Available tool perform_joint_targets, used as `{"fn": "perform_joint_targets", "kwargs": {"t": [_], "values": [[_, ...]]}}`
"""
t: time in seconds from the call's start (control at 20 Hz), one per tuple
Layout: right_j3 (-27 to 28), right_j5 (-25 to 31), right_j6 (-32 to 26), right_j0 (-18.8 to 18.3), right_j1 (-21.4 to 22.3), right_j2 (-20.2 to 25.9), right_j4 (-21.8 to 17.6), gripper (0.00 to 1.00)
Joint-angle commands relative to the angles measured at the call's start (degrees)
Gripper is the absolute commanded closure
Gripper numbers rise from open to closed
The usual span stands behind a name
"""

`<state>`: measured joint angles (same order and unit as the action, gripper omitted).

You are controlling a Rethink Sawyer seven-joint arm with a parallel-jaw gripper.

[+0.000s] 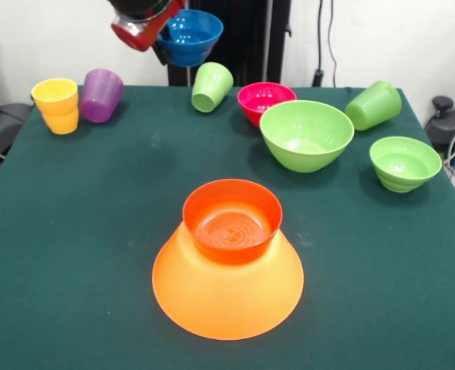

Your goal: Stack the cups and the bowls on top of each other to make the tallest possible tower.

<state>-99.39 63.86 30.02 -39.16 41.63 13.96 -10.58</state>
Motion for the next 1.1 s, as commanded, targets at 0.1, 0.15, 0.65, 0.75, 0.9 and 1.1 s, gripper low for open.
{"fn": "perform_joint_targets", "kwargs": {"t": [0.1, 0.15, 0.65, 0.75, 0.9, 1.1], "values": [[-5.34, -8.08, -1.26, -2.36, 1.33, 8.56, 1.99, 1.0], [-5.69, -9.75, -1.77, -3.05, 1.44, 9.32, 1.83, 1.0], [-8.09, -9.32, -1.67, -5.48, 6.23, 12.31, 1.48, 1.0], [-9.44, -11.52, -1.34, -6.38, 6.53, 13.42, 2.1, 1.0], [-10.18, -14.27, -0.5, -7.08, 6.38, 14.59, 1.62, 1.0], [-11.24, -16.51, 0.12, -8.38, 6.57, 16.48, 1.71, 1.0]]}}
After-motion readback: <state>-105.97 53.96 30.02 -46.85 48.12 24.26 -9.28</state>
